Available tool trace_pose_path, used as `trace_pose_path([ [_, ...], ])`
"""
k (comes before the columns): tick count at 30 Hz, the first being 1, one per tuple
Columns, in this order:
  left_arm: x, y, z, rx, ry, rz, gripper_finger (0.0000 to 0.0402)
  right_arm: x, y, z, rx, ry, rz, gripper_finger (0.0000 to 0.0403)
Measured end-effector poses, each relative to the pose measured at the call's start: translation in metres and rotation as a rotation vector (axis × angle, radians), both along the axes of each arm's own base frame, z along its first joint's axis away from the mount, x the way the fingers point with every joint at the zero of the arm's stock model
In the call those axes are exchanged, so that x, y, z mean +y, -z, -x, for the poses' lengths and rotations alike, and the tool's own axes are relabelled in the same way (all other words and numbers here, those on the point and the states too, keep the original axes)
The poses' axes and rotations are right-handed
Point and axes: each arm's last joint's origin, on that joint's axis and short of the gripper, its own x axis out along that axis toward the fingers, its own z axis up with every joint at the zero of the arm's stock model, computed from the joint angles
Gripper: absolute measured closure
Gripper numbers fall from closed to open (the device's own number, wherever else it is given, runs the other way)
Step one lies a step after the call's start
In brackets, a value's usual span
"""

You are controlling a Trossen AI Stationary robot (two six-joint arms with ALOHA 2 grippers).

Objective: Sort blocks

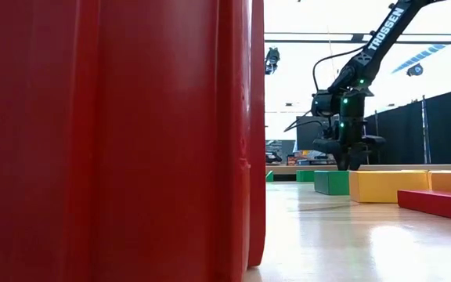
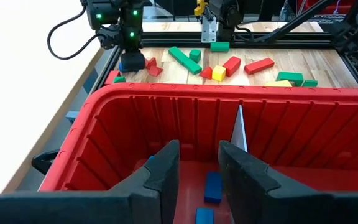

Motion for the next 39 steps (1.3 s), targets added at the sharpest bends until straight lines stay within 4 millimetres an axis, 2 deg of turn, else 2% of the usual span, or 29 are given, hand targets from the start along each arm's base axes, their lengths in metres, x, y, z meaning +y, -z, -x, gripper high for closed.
trace_pose_path([
  [13, 0.0, 0.0, 0.0, 0.0, 0.0, 0.0, 0.0308, 0.005, -0.002, -0.008, -0.028, -0.074, -0.017, 0.0396],
  [16, 0.0, 0.0, 0.0, 0.0, 0.0, 0.0, 0.0303, 0.005, -0.001, -0.009, -0.029, -0.083, -0.02, 0.04],
  [20, 0.0, 0.0, 0.0, 0.0, 0.0, 0.0, 0.0299, 0.006, -0.001, -0.009, -0.019, -0.095, -0.018, 0.0372],
  [31, 0.0, 0.0, 0.0, 0.0, 0.0, 0.0, 0.0308, 0.007, 0.005, -0.007, 0.012, -0.097, -0.037, 0.0223],
  [35, 0.0, 0.0, 0.0, -0.003, 0.0, -0.001, 0.0303, 0.004, 0.009, -0.009, 0.006, -0.095, -0.027, 0.0195],
  [39, 0.0, 0.0, 0.0, -0.005, 0.0, -0.001, 0.0297, -0.001, 0.019, -0.012, -0.002, -0.097, -0.035, 0.0184],
])
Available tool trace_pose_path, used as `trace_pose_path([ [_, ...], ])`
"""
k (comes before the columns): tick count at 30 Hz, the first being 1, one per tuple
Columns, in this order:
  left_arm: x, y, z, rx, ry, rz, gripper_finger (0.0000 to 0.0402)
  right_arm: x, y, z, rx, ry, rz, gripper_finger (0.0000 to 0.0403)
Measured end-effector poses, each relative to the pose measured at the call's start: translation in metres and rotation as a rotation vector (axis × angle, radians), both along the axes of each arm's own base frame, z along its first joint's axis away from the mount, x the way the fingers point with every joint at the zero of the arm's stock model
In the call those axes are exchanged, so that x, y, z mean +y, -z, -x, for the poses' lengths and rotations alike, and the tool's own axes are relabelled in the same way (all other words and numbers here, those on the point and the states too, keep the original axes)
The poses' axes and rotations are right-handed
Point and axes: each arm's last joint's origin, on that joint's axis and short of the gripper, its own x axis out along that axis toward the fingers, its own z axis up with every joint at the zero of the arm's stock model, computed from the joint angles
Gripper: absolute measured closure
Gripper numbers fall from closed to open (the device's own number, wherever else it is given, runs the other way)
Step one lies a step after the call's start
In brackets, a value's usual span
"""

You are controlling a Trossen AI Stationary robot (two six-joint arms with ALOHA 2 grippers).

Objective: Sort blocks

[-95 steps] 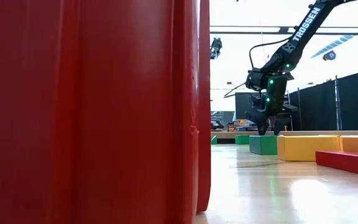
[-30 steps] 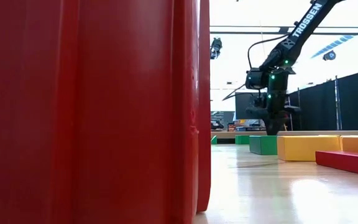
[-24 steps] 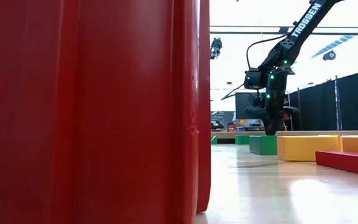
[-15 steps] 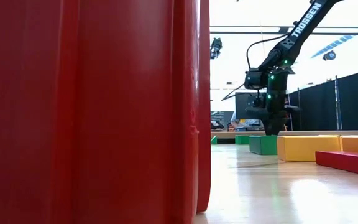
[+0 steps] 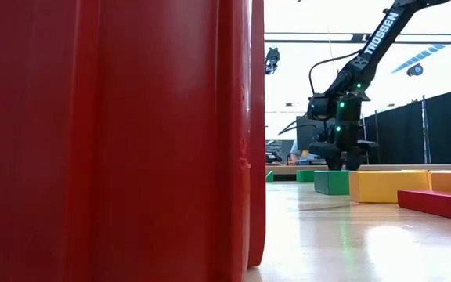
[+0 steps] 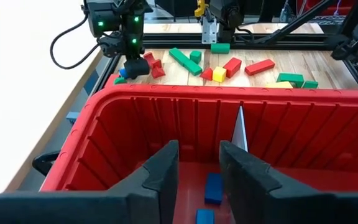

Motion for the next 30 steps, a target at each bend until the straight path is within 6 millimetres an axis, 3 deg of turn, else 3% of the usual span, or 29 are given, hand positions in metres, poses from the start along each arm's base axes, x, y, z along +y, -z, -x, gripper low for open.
trace_pose_path([
  [6, 0.0, 0.0, 0.0, 0.0, 0.0, 0.0, 0.0296, -0.005, 0.009, -0.004, -0.018, 0.007, 0.002, 0.0203],
  [14, 0.0, 0.0, 0.0, -0.001, -0.001, 0.002, 0.0295, -0.002, 0.006, -0.004, -0.021, -0.012, -0.009, 0.029],
  [25, 0.0, 0.0, 0.0, -0.001, -0.004, 0.007, 0.0295, 0.007, 0.005, -0.009, 0.009, -0.064, -0.04, 0.0293],
  [30, 0.0, 0.0, 0.0, -0.001, -0.004, 0.008, 0.0292, 0.015, -0.004, -0.011, 0.003, -0.083, -0.039, 0.0293],
])
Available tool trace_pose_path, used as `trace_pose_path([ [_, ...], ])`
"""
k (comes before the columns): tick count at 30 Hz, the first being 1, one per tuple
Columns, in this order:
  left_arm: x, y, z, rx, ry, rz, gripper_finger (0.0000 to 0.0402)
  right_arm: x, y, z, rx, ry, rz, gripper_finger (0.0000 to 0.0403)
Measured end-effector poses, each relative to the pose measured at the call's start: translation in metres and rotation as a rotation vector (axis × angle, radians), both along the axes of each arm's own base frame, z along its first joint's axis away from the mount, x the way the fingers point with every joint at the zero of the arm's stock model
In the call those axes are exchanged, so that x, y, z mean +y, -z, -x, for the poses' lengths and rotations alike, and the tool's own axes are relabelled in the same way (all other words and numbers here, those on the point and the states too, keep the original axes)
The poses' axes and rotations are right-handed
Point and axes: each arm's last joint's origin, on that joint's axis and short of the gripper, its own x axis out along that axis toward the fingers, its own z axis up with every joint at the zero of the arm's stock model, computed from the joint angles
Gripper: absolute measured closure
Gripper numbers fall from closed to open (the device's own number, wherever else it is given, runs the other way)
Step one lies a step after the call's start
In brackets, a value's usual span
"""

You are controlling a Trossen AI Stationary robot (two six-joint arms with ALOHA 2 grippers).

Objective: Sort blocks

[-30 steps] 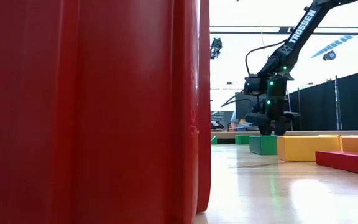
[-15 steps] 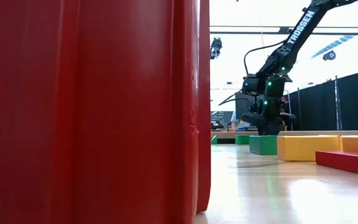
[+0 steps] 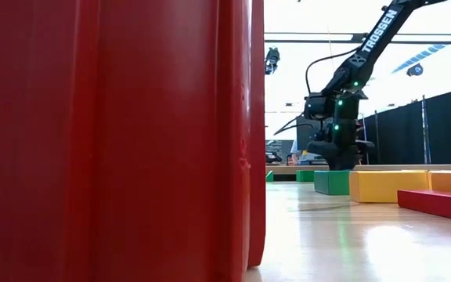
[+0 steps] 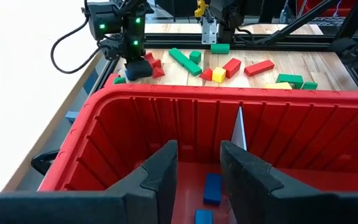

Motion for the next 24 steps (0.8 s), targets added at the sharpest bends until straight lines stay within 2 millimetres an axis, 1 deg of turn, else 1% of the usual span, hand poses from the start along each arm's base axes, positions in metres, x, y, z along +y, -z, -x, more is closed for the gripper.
trace_pose_path([
  [4, 0.0, 0.0, 0.0, 0.0, -0.001, 0.003, 0.0297, 0.016, -0.015, 0.001, -0.007, -0.022, -0.041, 0.0293],
  [10, 0.0, 0.0, 0.0, -0.002, -0.001, 0.002, 0.0296, 0.037, -0.053, -0.001, -0.054, -0.055, 0.025, 0.0293],
  [15, 0.0, 0.0, 0.0, -0.005, -0.001, 0.001, 0.0292, 0.059, -0.089, -0.004, -0.167, -0.085, 0.118, 0.0293],
  [18, 0.0, -0.001, 0.0, -0.007, -0.001, 0.001, 0.0295, 0.074, -0.109, -0.006, -0.265, -0.12, 0.149, 0.0293],
  [21, 0.0, -0.001, -0.001, -0.01, 0.001, -0.005, 0.0298, 0.09, -0.127, -0.012, -0.346, -0.166, 0.184, 0.0293],
  [24, 0.0, -0.002, -0.001, -0.019, 0.001, -0.008, 0.0297, 0.103, -0.144, -0.023, -0.425, -0.227, 0.208, 0.0293],
])
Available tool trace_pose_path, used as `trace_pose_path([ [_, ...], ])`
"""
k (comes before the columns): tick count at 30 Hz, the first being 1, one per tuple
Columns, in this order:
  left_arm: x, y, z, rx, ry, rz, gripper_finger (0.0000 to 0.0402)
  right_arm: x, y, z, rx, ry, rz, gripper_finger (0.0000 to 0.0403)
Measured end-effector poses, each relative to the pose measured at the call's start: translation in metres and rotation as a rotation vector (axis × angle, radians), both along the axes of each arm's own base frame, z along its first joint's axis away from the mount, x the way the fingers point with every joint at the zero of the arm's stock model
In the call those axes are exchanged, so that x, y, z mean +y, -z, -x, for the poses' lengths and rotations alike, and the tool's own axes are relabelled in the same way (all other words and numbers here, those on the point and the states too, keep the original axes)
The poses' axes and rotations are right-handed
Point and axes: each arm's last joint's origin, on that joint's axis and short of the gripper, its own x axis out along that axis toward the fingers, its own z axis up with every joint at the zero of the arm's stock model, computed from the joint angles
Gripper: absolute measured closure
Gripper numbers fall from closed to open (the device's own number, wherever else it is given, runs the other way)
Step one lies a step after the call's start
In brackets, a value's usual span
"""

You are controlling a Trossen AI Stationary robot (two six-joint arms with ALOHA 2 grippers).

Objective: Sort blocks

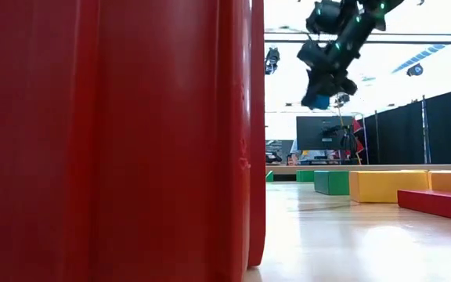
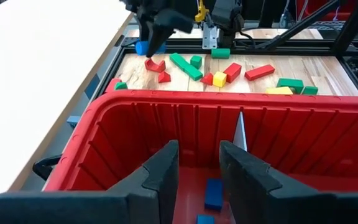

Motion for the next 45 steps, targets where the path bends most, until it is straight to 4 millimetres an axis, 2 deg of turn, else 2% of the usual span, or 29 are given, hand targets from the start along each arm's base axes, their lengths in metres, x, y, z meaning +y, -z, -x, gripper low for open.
trace_pose_path([
  [7, 0.0, -0.001, 0.0, -0.008, -0.004, 0.005, 0.0293, 0.027, -0.037, -0.043, -0.155, -0.17, 0.087, 0.0293],
  [13, 0.0, -0.001, 0.0, -0.009, -0.011, 0.02, 0.0298, 0.036, -0.059, -0.084, -0.231, -0.286, 0.134, 0.0293],
  [19, 0.0, 0.0, 0.0, -0.008, -0.013, 0.023, 0.0293, 0.035, -0.061, -0.128, -0.229, -0.364, 0.146, 0.0292],
  [25, 0.0, 0.0, 0.0, -0.008, -0.019, 0.037, 0.0291, 0.029, -0.049, -0.16, -0.224, -0.439, 0.112, 0.0272],
  [31, 0.0, 0.001, 0.001, 0.005, -0.02, 0.041, 0.0296, 0.027, -0.045, -0.166, -0.208, -0.453, 0.123, 0.0224],
  [35, 0.0, 0.001, 0.001, 0.005, -0.02, 0.041, 0.0293, 0.028, -0.051, -0.163, -0.213, -0.459, 0.146, 0.0205],
  [39, 0.0, 0.001, 0.001, 0.006, -0.02, 0.041, 0.0288, 0.025, -0.066, -0.15, -0.209, -0.445, 0.216, 0.0193],
  [45, 0.0, 0.002, 0.001, 0.016, -0.02, 0.045, 0.0292, 0.014, -0.073, -0.122, 0.041, -0.316, 0.395, 0.0194],
])
